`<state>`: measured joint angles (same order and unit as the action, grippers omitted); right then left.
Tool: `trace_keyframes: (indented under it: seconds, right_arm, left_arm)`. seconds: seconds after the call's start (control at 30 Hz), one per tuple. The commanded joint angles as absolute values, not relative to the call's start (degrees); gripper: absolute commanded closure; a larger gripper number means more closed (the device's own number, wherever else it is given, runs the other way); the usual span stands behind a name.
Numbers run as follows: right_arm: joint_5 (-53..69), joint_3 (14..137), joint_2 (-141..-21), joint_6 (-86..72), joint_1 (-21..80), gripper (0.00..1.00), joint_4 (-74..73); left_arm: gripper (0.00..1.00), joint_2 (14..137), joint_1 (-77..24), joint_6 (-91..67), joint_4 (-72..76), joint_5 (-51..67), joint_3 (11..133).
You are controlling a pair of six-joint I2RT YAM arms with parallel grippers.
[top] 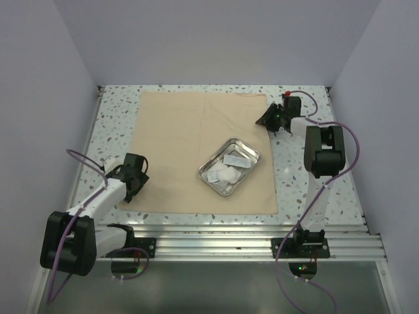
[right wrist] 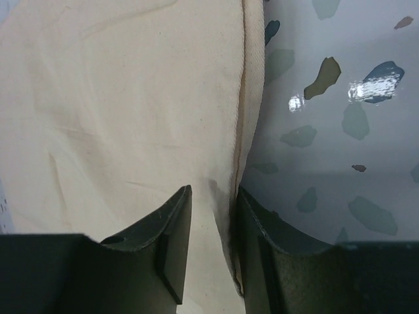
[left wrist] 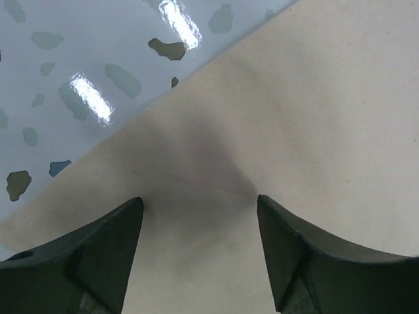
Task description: Prepare the surgical pack
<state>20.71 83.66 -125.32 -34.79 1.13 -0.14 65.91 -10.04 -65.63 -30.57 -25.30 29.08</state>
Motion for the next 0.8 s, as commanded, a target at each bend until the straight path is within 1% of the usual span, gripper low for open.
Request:
trace_keyframes:
  seconds: [0.0, 0.03, 0.07, 0.13, 0.2, 0.27, 0.3, 0.33, 0.4, 0.43, 0.47, 0.53, 0.63, 0.73, 0.77]
  right_arm:
    - [20.48, 84.38, -126.65, -34.19, 2.55, 0.64, -1.32]
    - [20.57, 84.37, -126.56, -34.19, 2.46, 0.65, -1.32]
    - [20.83, 84.46, -126.56, -34.19, 2.55, 0.65, -1.23]
    - [21.44, 83.77, -126.21, -34.54, 2.55, 0.65, -0.18]
    - [21.45, 83.41, -126.04, -34.81, 2.64, 0.65, -0.18]
    - [21.27, 83.23, -125.68, -34.54, 2.64, 0.69, -0.26]
    - [21.18, 83.23, -125.6, -34.45, 2.64, 0.72, -0.18]
    - [21.01, 82.71, -125.25, -34.54, 2.55, 0.79, -0.18]
    - [20.4, 81.92, -124.55, -34.8, 2.64, 0.89, 0.0]
    - [19.78, 80.7, -124.19, -34.98, 2.64, 1.0, 1.13]
    - [18.64, 79.99, -123.23, -35.5, 2.46, 1.0, 1.32]
    - [17.32, 77.19, -122.09, -37.08, 1.94, 1.0, 2.19]
    - [16.26, 71.29, -118.93, -40.06, 0.62, 1.0, 5.88]
    - [10.13, 63.31, -112.87, -42.53, 0.18, 1.0, 7.64]
    - [6.71, 60.58, -107.98, -43.15, 0.18, 1.0, 8.78]
  left_arm:
    - [0.3, 69.52, -9.49, -67.68, -22.43, -26.02, 28.39]
    - [0.34, 70.74, -9.49, -67.68, -21.8, -26.1, 28.39]
    - [0.4, 71.27, -9.49, -67.33, -20.67, -26.1, 28.39]
    - [0.43, 72.5, -9.41, -66.71, -18.2, -26.63, 27.86]
    - [0.47, 73.04, -9.4, -65.66, -15.05, -27.15, 27.16]
    - [0.57, 74.09, -8.88, -63.3, -12.84, -26.29, 26.9]
    - [0.61, 74.7, -8.62, -62.41, -10.31, -25.84, 26.98]
    - [0.67, 76.19, -7.92, -61.97, -9.67, -25.49, 27.24]
    - [0.84, 78.04, -6.77, -60.3, -7.4, -23.56, 27.86]
    - [0.92, 80.22, -5.2, -59.6, -6.51, -22.51, 28.21]
    - [1.0, 81.55, -4.32, -58.02, -5.81, -20.67, 28.56]
    - [1.0, 85.58, -2.21, -55.47, -3.96, -18.55, 31.1]
    - [1.0, 91.39, -1.67, -50.11, -3.52, -15.83, 37.16]
    - [1.0, 96.58, -2.11, -43.0, -2.63, -11.61, 43.93]
    - [1.0, 97.64, -2.28, -41.67, -3.07, -11.17, 47.6]
